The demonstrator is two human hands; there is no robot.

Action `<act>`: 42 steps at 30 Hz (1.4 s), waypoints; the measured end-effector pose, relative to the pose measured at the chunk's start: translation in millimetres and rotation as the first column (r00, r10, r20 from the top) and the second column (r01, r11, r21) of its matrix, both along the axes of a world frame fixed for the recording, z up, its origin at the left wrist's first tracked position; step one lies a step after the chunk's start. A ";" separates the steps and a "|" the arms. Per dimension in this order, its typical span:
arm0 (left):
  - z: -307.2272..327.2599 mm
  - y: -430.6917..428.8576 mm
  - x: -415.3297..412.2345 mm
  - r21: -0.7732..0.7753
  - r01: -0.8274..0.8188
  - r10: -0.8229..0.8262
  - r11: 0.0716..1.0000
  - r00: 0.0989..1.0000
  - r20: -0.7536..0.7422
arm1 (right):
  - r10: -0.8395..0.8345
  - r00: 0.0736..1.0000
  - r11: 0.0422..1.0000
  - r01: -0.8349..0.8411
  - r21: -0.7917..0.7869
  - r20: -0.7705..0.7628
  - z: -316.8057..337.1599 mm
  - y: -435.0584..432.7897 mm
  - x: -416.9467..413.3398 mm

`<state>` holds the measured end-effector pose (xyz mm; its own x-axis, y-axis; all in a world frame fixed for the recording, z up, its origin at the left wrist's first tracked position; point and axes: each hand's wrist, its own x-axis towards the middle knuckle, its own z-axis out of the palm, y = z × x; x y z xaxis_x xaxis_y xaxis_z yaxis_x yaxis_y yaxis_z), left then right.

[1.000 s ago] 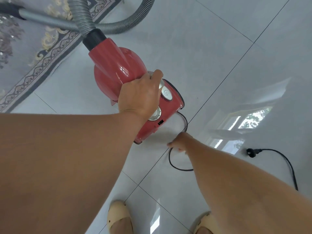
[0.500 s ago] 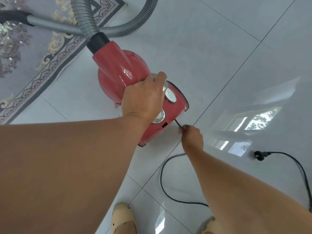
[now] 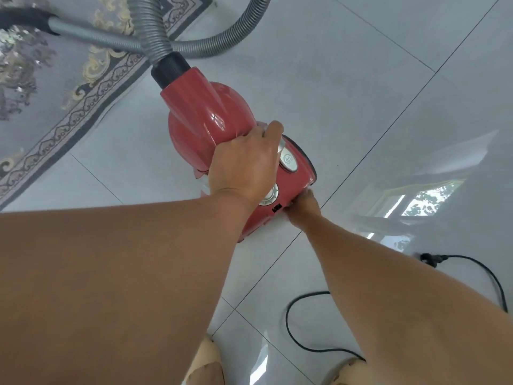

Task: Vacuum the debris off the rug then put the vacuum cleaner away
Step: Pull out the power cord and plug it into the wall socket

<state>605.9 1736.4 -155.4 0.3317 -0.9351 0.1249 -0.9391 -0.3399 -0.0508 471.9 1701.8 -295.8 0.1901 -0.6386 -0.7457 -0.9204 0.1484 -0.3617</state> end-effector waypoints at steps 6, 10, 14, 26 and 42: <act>0.1 1.7 1.5 0.017 0.001 -0.002 1.000 1.000 0.015 | 0.187 0.961 0.977 -0.204 -0.065 -0.204 19.1 24.6 -51.3; 2.2 2.1 -2.4 0.038 -0.001 0.000 0.999 1.000 0.024 | 0.469 0.616 0.876 -0.412 0.249 -0.633 48.1 12.5 -116.2; 1.9 0.0 0.3 0.029 -0.014 0.014 0.999 1.000 0.019 | 0.394 0.792 0.917 -0.370 0.147 -0.465 34.9 -0.9 -76.1; 1.7 1.0 -1.4 0.033 0.007 -0.007 0.999 1.000 -0.014 | 0.520 0.602 0.853 -0.397 0.338 -0.605 45.7 16.3 -108.5; 0.6 1.0 -0.1 0.031 0.023 -0.022 0.999 1.000 -0.014 | 0.333 0.873 0.942 -0.321 0.093 -0.358 32.4 19.8 -54.8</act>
<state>605.7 1737.4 -154.7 0.3119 -0.9457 0.0916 -0.9472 -0.3170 -0.0483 417.0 1721.5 -263.4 0.0968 -0.5636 -0.8203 -0.9839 -0.1788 0.0068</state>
